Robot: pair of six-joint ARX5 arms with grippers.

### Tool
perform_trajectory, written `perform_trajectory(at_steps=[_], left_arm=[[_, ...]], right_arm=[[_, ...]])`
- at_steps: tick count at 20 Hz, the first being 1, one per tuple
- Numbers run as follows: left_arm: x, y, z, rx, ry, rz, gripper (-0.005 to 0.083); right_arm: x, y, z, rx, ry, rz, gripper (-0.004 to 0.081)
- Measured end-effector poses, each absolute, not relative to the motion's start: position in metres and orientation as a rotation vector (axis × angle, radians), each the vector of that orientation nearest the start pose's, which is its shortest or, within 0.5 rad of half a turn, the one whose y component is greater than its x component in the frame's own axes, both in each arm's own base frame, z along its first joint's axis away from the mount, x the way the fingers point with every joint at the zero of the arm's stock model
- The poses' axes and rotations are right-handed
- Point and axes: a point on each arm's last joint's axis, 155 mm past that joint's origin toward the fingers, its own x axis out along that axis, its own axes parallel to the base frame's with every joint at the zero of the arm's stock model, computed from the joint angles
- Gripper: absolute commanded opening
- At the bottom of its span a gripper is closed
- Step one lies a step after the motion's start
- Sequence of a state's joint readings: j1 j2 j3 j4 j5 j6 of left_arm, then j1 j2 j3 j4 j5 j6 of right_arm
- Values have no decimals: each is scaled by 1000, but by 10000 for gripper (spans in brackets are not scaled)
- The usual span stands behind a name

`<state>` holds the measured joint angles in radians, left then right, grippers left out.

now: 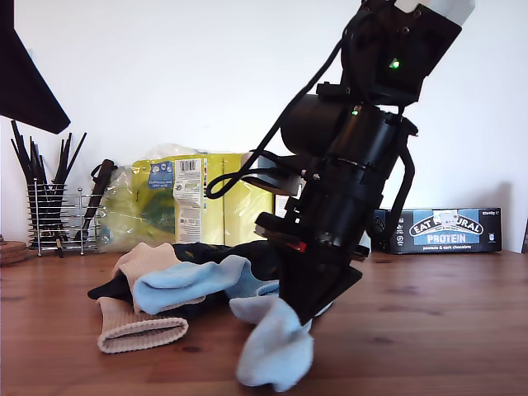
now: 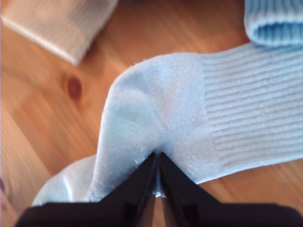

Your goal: Pair up the socks based on colour and pattern, by placing each sock on top of its pair

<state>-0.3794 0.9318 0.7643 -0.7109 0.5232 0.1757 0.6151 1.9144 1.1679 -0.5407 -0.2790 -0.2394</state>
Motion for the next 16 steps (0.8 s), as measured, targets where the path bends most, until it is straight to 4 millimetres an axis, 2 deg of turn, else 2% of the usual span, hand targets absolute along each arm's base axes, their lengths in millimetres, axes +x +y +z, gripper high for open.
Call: perform_trajectory(at_steps=[9,16], left_arm=[[207,-181,159,90,827,-920,-20],[207,-181,159,98,821,-923,-20]], right_arm=[[264,208,-8,-646,1423,801,-12],[262,204,-7,-685,1427,821,-12]])
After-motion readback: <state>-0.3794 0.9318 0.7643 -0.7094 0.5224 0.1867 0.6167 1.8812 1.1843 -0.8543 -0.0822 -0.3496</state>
